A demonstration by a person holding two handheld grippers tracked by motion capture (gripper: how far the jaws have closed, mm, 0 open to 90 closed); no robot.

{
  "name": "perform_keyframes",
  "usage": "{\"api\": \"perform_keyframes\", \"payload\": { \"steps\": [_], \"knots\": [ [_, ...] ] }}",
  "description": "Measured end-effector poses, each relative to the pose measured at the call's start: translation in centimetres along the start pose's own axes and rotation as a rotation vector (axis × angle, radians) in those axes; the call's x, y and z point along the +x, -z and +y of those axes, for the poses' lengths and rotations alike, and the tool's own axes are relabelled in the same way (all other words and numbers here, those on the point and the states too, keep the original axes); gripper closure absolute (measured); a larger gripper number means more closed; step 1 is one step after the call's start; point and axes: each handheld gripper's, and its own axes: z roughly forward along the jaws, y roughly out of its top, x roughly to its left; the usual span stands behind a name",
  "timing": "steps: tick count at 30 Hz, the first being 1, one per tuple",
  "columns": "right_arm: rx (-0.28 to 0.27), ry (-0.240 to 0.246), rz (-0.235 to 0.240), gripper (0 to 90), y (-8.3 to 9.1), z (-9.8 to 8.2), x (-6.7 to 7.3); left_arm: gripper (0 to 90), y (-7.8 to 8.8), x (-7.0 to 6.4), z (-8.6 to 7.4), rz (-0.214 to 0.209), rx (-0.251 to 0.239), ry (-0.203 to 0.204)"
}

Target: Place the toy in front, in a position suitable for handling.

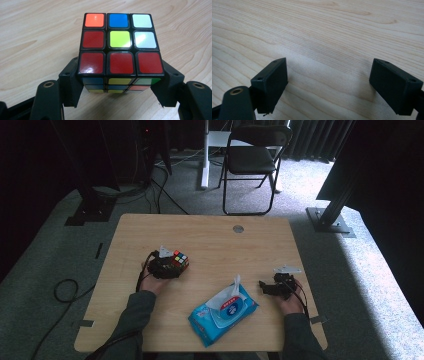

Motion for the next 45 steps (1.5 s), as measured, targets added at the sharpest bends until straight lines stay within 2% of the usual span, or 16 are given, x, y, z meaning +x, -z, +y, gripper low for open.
{"api": "perform_keyframes", "payload": {
  "steps": [23,27,30,38,45],
  "knots": [
    [0.0,0.002,0.002,14.7,0.0,0.0,0.0,34.0,-0.3,0.0,-0.9,0.011,0.01,-0.006],
    [0.0,0.003,0.003,14.7,0.0,0.0,0.0,34.0,-0.3,-0.1,-0.9,0.017,0.012,-0.016],
    [0.001,0.004,0.004,14.7,0.0,0.0,0.0,33.9,-0.2,0.1,-0.9,0.007,0.015,-0.011],
    [0.0,0.011,0.01,15.5,0.0,0.0,-0.1,27.5,0.1,0.7,-1.1,-0.016,-0.007,0.021],
    [0.0,0.011,0.011,15.6,0.0,0.0,-0.1,25.4,0.9,0.8,-1.3,-0.011,-0.031,0.018]
  ]
}}
